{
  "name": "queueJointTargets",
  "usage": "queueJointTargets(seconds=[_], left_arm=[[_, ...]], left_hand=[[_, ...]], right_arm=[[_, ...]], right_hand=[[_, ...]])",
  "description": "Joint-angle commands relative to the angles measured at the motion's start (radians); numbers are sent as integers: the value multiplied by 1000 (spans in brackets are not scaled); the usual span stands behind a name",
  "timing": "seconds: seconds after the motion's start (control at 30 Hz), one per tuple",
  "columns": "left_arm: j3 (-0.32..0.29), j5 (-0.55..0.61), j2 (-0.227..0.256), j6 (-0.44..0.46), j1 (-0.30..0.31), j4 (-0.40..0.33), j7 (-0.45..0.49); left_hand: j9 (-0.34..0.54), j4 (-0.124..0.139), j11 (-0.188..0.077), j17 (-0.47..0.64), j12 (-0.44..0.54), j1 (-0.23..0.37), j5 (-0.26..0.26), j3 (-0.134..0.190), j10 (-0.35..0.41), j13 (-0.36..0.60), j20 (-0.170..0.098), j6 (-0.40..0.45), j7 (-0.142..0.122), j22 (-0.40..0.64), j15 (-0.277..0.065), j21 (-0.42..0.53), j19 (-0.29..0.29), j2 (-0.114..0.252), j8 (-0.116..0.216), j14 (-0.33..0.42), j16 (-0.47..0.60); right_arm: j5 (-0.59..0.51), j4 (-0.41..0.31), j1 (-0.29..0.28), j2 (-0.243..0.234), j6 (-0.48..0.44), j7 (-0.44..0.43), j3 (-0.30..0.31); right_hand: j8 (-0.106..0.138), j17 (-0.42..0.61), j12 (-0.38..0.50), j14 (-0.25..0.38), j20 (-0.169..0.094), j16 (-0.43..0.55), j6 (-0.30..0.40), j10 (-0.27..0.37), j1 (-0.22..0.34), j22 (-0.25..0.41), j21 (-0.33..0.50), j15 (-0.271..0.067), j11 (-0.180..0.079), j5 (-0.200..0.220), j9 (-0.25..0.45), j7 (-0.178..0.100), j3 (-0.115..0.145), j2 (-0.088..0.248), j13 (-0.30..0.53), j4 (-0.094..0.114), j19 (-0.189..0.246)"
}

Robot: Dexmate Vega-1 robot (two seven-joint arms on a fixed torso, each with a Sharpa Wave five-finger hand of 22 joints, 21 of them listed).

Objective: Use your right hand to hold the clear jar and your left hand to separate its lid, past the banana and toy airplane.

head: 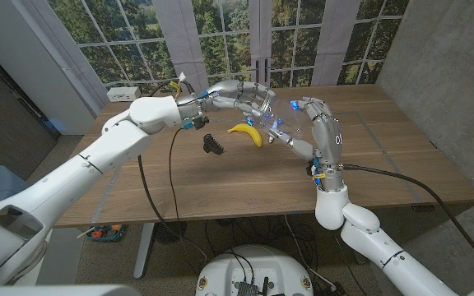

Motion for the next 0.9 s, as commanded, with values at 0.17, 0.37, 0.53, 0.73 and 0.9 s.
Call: queueJointTargets(seconds=[0.17,0.37,0.53,0.73,0.9], left_arm=[[-19,-41,71,344,28,-196,192],[-8,-93,71,487,-5,-226,212],[8,-179,53,596,-51,-206,184],[33,-288,26,704,-113,-148,125],[60,-368,6,775,-166,-80,51]], left_hand=[[54,10,-137,-1,19,-63,3,47,452,-50,-3,264,227,11,-366,63,80,82,51,407,-27],[71,40,-130,-2,21,-157,-4,43,556,-88,-4,377,277,14,-359,102,109,101,61,506,-52],[70,71,-95,-3,12,-249,-7,40,611,-101,9,439,282,10,-350,125,127,139,51,567,-65],[65,139,-60,-5,-17,-397,3,31,645,-105,34,487,280,2,-325,139,136,196,26,602,-76],[68,183,-33,-4,-34,-467,11,40,660,-105,53,503,278,-4,-299,138,139,234,14,604,-77]], right_arm=[[-289,31,-55,186,142,-1,193],[-385,32,-68,254,212,-1,267],[-435,26,-77,290,247,-1,308],[-456,26,-81,324,284,-1,340],[-463,21,-84,343,301,-1,360]], right_hand=[[21,7,3,68,-2,-5,319,298,92,3,6,-251,-284,4,12,-261,282,89,150,152,-13],[19,9,2,62,1,-7,314,295,93,3,5,-250,-285,5,13,-262,281,91,153,153,-22],[18,11,0,60,2,-6,313,291,93,3,6,-251,-282,5,13,-261,279,92,154,153,-24],[17,13,-3,56,3,-6,309,288,94,4,6,-250,-278,6,14,-256,277,95,154,154,-29],[17,15,-3,54,3,-5,309,286,94,4,6,-249,-277,6,13,-254,275,96,156,154,-32]])
